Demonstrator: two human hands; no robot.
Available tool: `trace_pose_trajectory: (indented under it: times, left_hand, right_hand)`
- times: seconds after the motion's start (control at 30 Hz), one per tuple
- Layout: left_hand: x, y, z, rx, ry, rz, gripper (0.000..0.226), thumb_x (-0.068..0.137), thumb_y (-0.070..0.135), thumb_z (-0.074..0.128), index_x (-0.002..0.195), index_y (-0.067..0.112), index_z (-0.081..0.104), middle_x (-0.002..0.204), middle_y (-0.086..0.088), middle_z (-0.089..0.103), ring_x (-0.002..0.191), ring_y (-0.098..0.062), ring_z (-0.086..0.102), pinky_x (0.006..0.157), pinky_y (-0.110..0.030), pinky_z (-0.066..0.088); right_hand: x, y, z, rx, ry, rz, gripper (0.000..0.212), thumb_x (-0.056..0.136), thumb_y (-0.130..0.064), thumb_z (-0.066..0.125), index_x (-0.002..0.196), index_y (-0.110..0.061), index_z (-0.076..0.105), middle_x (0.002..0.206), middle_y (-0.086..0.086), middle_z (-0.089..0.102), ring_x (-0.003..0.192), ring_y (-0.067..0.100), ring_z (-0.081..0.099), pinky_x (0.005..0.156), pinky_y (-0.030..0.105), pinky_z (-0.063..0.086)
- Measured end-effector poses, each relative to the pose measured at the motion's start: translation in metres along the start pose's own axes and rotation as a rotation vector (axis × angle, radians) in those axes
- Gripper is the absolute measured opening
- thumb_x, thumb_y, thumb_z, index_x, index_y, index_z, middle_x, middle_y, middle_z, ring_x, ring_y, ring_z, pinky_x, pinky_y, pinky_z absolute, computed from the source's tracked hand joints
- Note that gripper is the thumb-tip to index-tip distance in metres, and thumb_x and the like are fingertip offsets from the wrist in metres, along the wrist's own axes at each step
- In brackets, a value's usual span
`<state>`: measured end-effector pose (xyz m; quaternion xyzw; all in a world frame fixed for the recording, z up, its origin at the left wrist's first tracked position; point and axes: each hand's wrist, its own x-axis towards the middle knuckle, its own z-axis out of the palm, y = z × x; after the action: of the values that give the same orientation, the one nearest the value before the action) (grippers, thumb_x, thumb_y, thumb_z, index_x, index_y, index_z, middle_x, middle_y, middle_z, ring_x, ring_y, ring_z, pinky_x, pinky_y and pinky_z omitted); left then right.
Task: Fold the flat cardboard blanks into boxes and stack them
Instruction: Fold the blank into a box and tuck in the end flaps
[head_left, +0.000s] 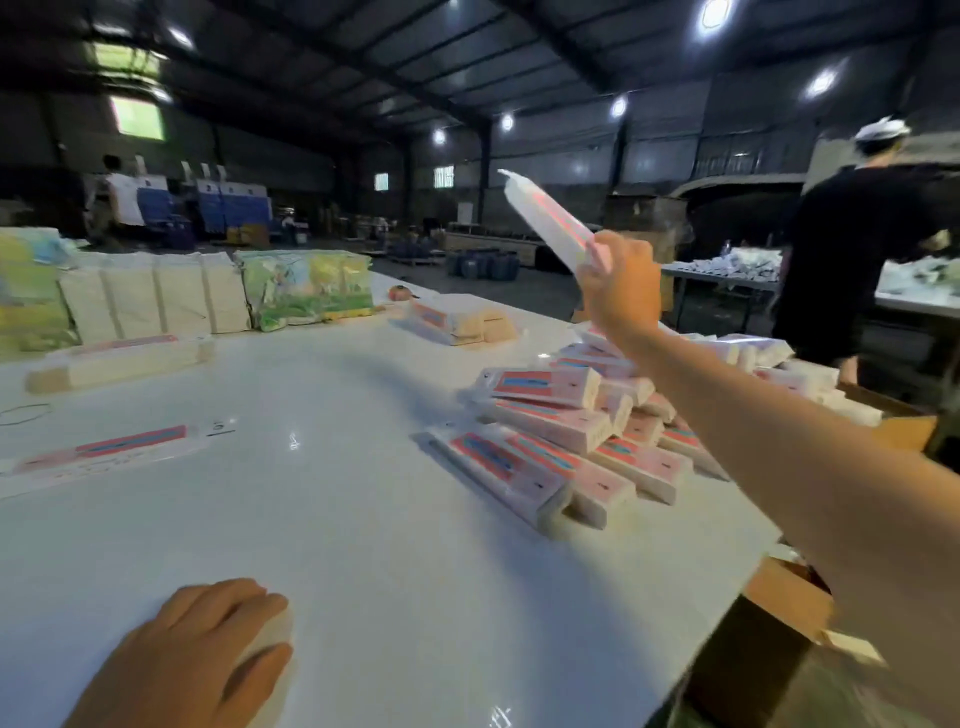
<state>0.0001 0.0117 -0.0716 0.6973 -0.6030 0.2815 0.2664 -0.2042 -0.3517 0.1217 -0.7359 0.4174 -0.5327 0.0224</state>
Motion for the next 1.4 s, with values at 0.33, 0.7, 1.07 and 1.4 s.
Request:
trace_pose_trajectory:
  times: [0.33, 0.7, 1.07, 1.4]
  left_hand:
    - [0.012, 0.005, -0.005, 0.052, -0.059, 0.074, 0.054, 0.094, 0.058, 0.012, 0.09, 0.032, 0.06, 0.089, 0.011, 0.051, 0.073, -0.018, 0.05, 0.04, -0.027, 0.046]
    - [0.005, 0.018, -0.02, -0.021, -0.377, -0.247, 0.039, 0.091, 0.049, 0.035, 0.122, 0.035, 0.054, 0.121, 0.018, 0.048, 0.112, -0.009, 0.041, 0.094, -0.024, 0.034]
    - [0.004, 0.018, -0.021, 0.006, -0.462, -0.259, 0.037, 0.094, 0.037, 0.04, 0.124, 0.022, 0.055, 0.123, 0.001, 0.051, 0.112, -0.019, 0.038, 0.095, -0.033, 0.033]
    - [0.012, -0.094, -0.119, 0.349, -0.365, -0.971, 0.044, 0.089, 0.042, 0.044, 0.127, 0.021, 0.048, 0.128, -0.005, 0.045, 0.12, -0.027, 0.04, 0.089, -0.039, 0.039]
  right_hand:
    - [0.009, 0.119, -0.025, -0.521, -0.275, 0.391, 0.029, 0.09, -0.02, 0.054, 0.118, -0.018, 0.063, 0.127, 0.019, 0.044, 0.121, 0.039, 0.036, 0.089, 0.042, 0.039]
    - [-0.123, -0.126, 0.019, 0.281, -0.474, -0.462, 0.024, 0.092, -0.01, 0.053, 0.107, -0.012, 0.071, 0.113, 0.006, 0.069, 0.1, 0.019, 0.06, 0.085, 0.023, 0.04]
    - [-0.258, -0.125, 0.073, 0.151, -0.832, -0.609, 0.024, 0.095, -0.025, 0.052, 0.108, -0.017, 0.07, 0.113, 0.004, 0.063, 0.104, 0.028, 0.055, 0.087, 0.035, 0.045]
    - [-0.256, -0.128, 0.069, 0.219, -0.858, -0.578, 0.014, 0.087, -0.008, 0.061, 0.092, -0.013, 0.073, 0.107, 0.006, 0.066, 0.099, 0.032, 0.059, 0.082, 0.033, 0.042]
